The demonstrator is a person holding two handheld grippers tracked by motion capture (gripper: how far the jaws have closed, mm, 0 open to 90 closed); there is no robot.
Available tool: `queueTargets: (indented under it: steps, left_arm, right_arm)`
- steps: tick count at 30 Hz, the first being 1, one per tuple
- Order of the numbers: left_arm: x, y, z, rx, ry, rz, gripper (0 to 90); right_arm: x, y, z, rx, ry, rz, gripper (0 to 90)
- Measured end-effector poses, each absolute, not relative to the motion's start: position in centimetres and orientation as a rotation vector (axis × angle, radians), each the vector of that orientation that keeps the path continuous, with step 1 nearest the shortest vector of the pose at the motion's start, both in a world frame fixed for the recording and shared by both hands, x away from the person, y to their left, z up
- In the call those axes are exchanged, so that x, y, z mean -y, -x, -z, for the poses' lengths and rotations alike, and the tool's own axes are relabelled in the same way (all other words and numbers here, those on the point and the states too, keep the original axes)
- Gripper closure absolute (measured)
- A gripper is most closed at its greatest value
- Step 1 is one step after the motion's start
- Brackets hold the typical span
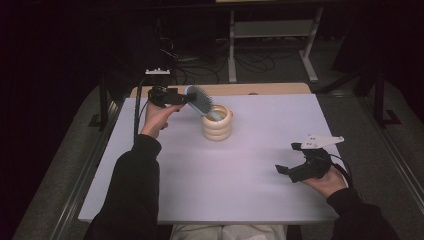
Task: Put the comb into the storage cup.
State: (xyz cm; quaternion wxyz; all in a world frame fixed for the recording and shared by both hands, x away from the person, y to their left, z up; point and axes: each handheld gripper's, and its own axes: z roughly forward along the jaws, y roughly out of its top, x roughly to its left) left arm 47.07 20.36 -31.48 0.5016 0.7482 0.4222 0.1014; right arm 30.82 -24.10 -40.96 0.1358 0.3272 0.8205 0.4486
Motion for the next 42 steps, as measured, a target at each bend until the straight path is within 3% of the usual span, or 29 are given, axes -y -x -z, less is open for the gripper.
queueTargets:
  steps: [20,42]
  left_arm:
    - [-23.2,-43.7,30.7,-0.838,-1.788,-0.321,0.0]
    - [-26.5,-41.1,32.4,-0.821,-1.773,-0.331,0.0]
  right_arm:
    - [24.1,-30.7,41.0,-2.376,-0.949,-1.290,0.0]
    - [24.5,-30.6,40.9,-2.362,-0.970,-1.297,0.0]
